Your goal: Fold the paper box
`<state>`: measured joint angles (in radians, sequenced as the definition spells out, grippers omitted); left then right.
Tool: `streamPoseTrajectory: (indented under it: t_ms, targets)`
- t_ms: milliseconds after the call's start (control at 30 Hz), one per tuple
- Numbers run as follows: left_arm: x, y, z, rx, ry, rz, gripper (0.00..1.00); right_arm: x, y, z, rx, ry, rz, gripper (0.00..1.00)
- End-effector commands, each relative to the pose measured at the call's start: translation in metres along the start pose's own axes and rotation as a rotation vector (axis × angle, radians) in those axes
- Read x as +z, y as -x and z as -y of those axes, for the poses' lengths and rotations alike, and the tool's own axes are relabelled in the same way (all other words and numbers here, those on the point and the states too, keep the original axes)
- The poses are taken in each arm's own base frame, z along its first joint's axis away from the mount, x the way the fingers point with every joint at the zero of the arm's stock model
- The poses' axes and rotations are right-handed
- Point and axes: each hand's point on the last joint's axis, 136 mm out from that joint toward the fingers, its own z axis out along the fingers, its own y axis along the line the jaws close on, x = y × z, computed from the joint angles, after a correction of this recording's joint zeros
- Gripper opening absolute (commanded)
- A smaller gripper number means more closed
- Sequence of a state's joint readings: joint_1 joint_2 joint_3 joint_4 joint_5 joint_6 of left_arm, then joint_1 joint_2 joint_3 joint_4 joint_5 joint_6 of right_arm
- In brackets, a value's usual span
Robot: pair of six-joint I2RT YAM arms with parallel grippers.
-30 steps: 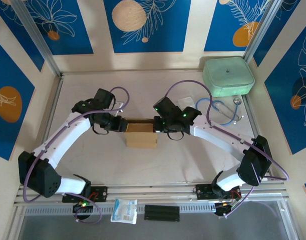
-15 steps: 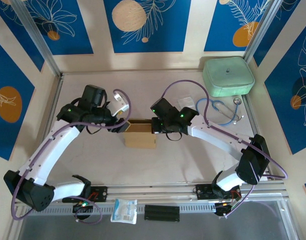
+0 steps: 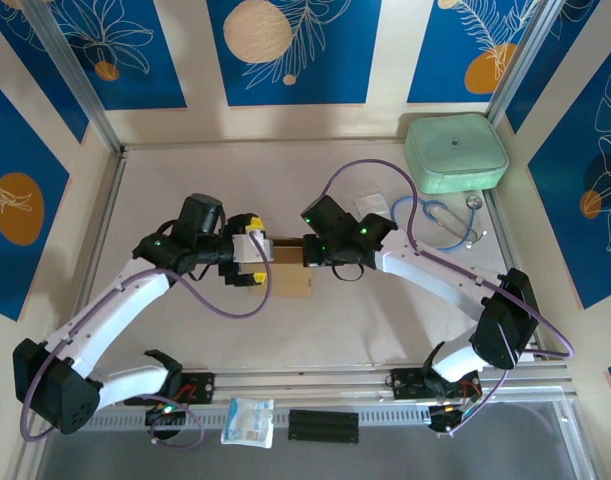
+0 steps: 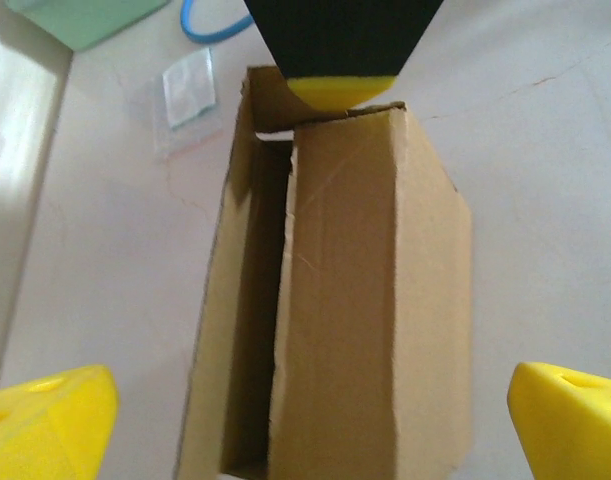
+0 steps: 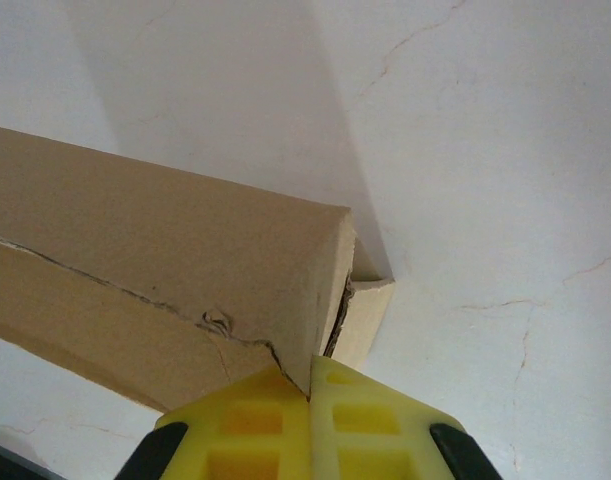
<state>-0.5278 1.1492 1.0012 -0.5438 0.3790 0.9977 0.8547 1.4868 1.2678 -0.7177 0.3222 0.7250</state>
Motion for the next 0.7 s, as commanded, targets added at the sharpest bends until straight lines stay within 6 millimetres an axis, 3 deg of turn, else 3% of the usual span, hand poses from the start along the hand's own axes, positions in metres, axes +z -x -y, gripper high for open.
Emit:
streamPoseTrajectory:
  t_ms: [0, 367, 433, 567, 667]
  targets:
    - [0.011, 0.003, -0.011, 0.094, 0.039, -0.003, 0.99, 0.013, -0.034, 0.021, -0.015, -0.071, -0.138, 0.04]
    - [0.038, -0.026, 0.008, 0.056, -0.029, -0.126, 0.99, 0.012, -0.033, 0.022, -0.005, -0.06, -0.135, 0.04]
    - [0.04, -0.029, 0.009, 0.046, -0.03, -0.142, 0.93, 0.012, -0.033, 0.022, -0.005, -0.059, -0.134, 0.04]
    - [0.042, -0.028, 0.008, 0.009, -0.008, -0.127, 0.73, 0.013, -0.033, 0.022, -0.003, -0.059, -0.135, 0.04]
    - [0.046, -0.03, 0.013, -0.005, -0.005, -0.13, 0.65, 0.013, -0.033, 0.021, -0.004, -0.051, -0.138, 0.04]
